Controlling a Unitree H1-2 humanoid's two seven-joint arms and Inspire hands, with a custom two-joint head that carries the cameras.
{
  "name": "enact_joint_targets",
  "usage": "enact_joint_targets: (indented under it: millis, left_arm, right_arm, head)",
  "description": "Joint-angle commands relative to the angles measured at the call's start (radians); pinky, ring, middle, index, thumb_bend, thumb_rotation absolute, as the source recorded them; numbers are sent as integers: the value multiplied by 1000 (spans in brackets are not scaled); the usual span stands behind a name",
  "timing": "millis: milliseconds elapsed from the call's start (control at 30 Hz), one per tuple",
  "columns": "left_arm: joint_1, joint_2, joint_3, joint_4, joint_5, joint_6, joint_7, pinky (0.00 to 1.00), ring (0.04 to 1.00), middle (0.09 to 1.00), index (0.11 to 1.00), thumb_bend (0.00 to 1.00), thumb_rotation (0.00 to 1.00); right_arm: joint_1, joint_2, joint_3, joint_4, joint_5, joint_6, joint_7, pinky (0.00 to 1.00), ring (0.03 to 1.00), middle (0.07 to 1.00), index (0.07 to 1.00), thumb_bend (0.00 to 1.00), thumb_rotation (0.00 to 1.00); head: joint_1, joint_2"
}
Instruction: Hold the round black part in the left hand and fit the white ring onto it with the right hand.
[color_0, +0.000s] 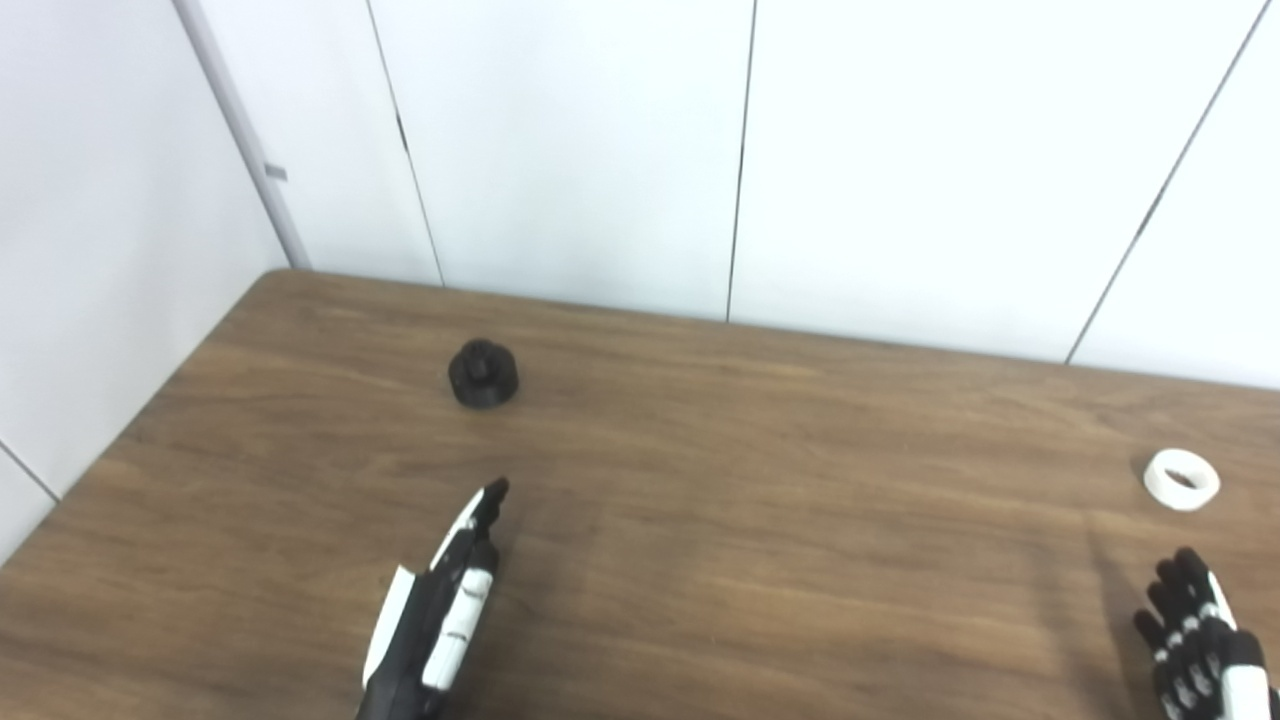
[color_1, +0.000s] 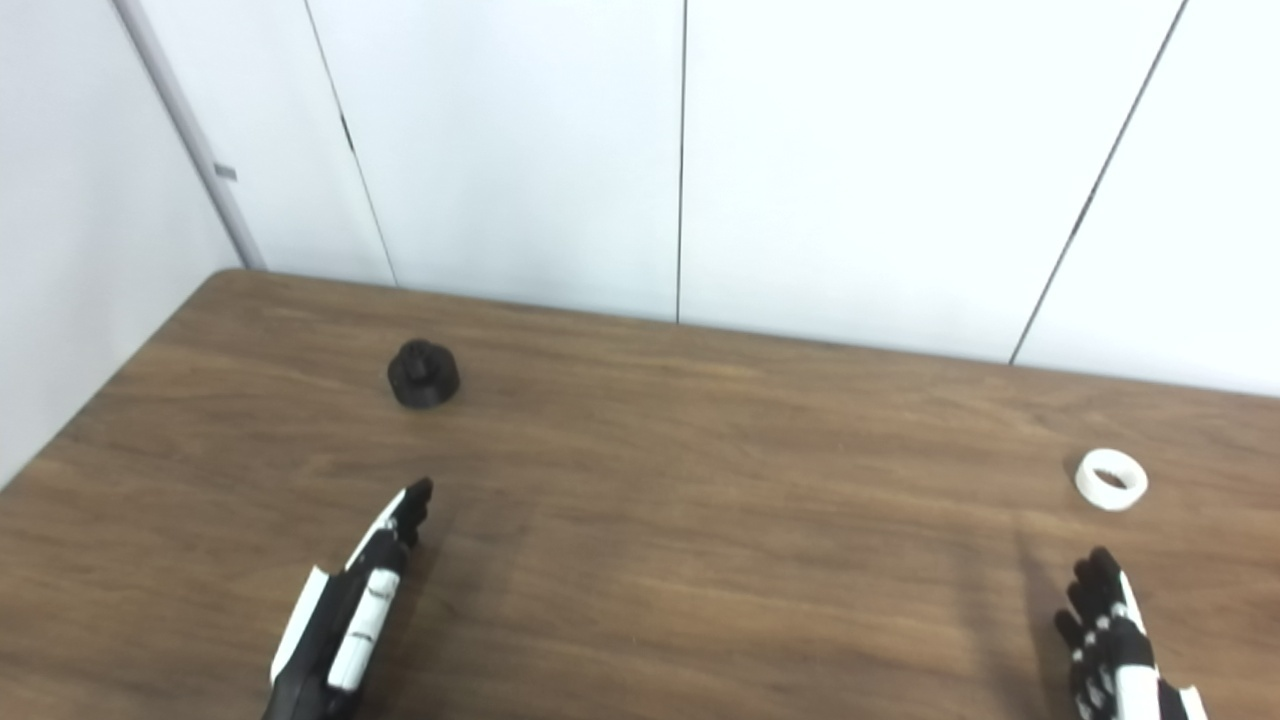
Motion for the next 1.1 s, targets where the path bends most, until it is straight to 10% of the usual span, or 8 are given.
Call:
enact_joint_targets:
  millis: [0, 433, 867, 1067]
  left_arm:
    - [9, -47, -2, 14, 2, -40, 15, 1000, 991, 985, 966, 479, 920]
    - [18, -37, -2, 3, 34, -14, 23, 992, 988, 989, 973, 584, 843]
    - [-122, 2, 100, -201, 211, 237, 85, 936, 936, 907, 884, 837, 205]
    - [-219, 46, 110, -225, 437, 372, 71, 822, 873, 883, 875, 910, 332]
  right_arm:
    - [87, -20, 6, -2, 4, -54, 3, 1000, 1000, 994, 988, 525, 1000]
    - [81, -17, 7, 24, -12, -73, -9, 1000, 1000, 986, 980, 522, 1000]
    - [82, -12, 13, 14, -25, -75, -15, 1000, 1000, 971, 971, 474, 1000]
    - [82, -13, 12, 12, -28, -70, -18, 1000, 1000, 968, 968, 490, 1000]
  head:
    - [0, 1]
    - [-48, 2]
    - [-60, 12]
    - [-62, 21]
